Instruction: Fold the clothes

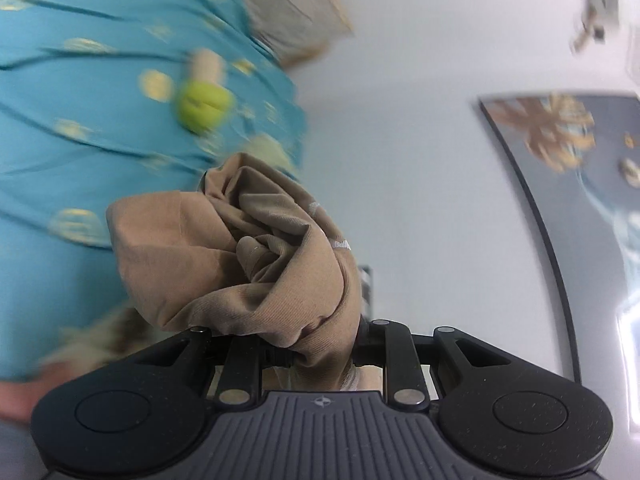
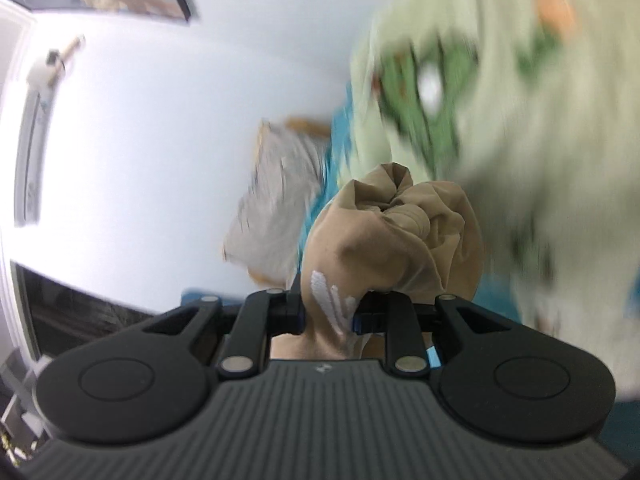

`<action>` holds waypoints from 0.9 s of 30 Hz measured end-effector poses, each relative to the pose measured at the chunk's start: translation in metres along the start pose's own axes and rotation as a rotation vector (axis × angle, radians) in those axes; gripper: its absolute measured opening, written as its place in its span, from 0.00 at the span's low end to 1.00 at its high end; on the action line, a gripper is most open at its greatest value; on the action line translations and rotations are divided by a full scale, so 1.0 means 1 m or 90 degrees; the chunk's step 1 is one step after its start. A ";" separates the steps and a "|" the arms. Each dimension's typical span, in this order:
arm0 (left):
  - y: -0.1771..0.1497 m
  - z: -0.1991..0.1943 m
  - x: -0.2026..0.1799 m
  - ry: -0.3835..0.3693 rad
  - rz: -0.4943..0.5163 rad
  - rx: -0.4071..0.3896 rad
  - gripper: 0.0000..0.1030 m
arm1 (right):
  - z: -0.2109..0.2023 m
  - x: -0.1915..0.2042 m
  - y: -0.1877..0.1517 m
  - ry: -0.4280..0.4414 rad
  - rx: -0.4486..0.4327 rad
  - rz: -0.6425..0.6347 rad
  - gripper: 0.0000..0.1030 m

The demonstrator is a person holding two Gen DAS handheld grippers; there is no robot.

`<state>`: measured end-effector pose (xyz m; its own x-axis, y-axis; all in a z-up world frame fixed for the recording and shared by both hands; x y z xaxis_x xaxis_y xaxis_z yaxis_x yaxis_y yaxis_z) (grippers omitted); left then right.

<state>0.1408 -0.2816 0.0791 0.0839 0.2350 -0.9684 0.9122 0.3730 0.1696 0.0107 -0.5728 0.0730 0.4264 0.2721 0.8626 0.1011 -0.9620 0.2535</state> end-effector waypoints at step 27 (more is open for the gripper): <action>-0.089 0.269 0.036 -0.005 0.317 0.237 0.38 | 0.006 -0.108 0.103 -0.134 -0.213 -0.105 0.24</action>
<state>0.1704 -0.5479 -0.0203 0.5369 0.2927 -0.7913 0.8414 -0.1176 0.5274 -0.0197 -0.7016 0.0037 0.6064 0.3781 0.6995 -0.0992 -0.8368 0.5384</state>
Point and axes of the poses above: each gripper's, at about its wrist camera, not at the fingertips, and z roughly the way its jaws point, x to its left, y to its top, the point moved 3 cm from there along z, roughly the way its jaws point, and after that the axes turned 9 degrees about -y, right-handed, at the moved point
